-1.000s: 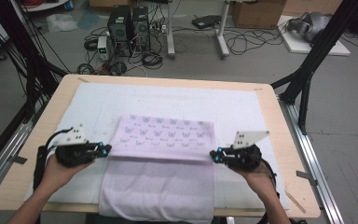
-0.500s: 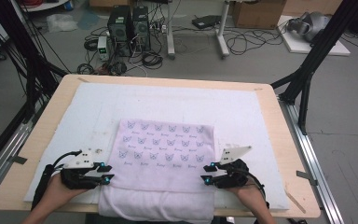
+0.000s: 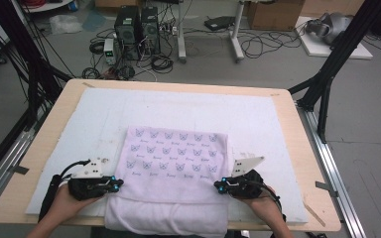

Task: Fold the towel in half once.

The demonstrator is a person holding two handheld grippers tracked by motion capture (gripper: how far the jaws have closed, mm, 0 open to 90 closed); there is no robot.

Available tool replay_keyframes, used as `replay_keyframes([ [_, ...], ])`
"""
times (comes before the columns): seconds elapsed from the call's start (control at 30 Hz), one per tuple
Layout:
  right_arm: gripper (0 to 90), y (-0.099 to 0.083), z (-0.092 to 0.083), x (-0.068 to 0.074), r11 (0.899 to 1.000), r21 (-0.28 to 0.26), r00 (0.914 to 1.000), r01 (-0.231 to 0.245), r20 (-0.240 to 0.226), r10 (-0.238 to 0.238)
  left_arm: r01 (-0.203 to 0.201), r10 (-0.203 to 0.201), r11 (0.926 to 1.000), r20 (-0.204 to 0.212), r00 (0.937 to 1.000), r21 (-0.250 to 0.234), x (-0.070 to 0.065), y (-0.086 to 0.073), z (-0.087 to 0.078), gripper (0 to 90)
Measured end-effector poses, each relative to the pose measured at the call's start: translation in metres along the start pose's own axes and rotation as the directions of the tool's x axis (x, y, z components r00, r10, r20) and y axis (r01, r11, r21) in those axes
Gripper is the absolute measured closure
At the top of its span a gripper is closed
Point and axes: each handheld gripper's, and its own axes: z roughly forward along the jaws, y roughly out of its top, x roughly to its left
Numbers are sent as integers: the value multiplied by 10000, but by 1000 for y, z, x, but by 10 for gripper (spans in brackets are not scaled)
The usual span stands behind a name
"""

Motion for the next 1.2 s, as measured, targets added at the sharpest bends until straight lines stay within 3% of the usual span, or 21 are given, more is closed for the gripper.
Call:
replay_keyframes([
  [0.2, 875, 12, -23, 7, 9978, -584, 9993, 319, 216, -307, -228, 227, 9985, -27, 9997, -497, -10, 15, -22, 882],
  [0.37, 873, 15, -40, 22, 9945, -880, 9982, 564, 235, -545, -412, 412, 9964, -6, 9991, -739, -23, 18, -40, 881],
  [0.5, 864, 9, -47, 38, 9942, -944, 9983, 518, -208, -540, -575, 593, 9968, 307, 9978, -561, -40, 10, -43, 880],
  [0.6, 752, 4, -45, 41, 9942, -1006, 9974, 372, -569, -431, -687, 705, 9963, 337, 9969, -514, -43, 4, -41, 822],
  [0.7, 661, 4, -41, 29, 9930, -1176, 9978, -148, -652, 71, -548, 552, 9971, 70, 9984, -527, -33, 6, -36, 709],
  [0.83, 591, 11, -33, 5, 9941, -1047, 9995, -289, -156, 274, -362, 341, 9974, -340, 9988, -627, -14, 14, -27, 642],
  [1.07, 532, 27, -15, -51, 9930, -798, 9922, -874, 821, 940, 25, -107, 9976, -1197, 9928, -687, 32, 33, 2, 588],
  [1.2, 510, 39, -15, -77, 9909, -668, 9845, -1166, 1237, 1241, 548, -650, 9945, -1152, 9912, -893, 62, 52, 15, 606],
])
